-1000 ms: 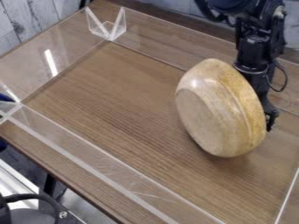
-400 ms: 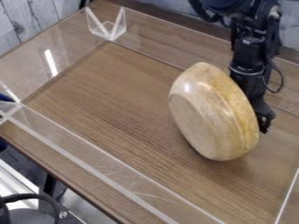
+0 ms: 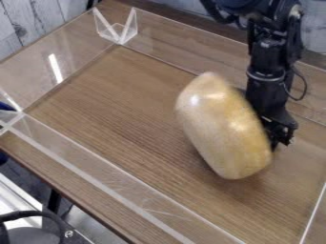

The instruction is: Remove the green block from inside the brown bowl and put it on the table

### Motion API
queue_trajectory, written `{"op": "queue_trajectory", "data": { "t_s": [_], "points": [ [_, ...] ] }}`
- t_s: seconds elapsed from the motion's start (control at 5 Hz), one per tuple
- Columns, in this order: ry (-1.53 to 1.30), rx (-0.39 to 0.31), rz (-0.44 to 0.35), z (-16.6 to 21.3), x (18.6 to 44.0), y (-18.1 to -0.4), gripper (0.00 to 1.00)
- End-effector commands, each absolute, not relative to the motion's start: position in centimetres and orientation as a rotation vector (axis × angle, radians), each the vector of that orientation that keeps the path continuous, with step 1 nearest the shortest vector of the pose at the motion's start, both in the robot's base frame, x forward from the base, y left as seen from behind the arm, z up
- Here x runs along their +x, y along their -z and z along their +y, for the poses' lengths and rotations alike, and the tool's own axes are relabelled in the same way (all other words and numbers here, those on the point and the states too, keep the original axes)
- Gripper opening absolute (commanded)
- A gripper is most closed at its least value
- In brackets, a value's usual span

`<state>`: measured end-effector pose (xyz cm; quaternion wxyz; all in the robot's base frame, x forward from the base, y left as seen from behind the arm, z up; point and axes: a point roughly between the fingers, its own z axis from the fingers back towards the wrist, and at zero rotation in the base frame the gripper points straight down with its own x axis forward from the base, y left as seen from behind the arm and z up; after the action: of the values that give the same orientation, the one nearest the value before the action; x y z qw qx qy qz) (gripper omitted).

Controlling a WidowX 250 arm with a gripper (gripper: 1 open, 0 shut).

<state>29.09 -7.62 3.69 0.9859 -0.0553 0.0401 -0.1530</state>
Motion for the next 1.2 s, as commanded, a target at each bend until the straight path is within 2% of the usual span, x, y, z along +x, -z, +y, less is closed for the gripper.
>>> {"op": "queue_trajectory", "data": {
  "t_s": [0.0, 1.0],
  "points": [
    [0.292, -0.115, -0.008, -7.21, 30.09, -6.18, 0.00],
    [0.284, -0.119, -0.016, -6.58, 30.03, -6.83, 0.00]
  ]
}}
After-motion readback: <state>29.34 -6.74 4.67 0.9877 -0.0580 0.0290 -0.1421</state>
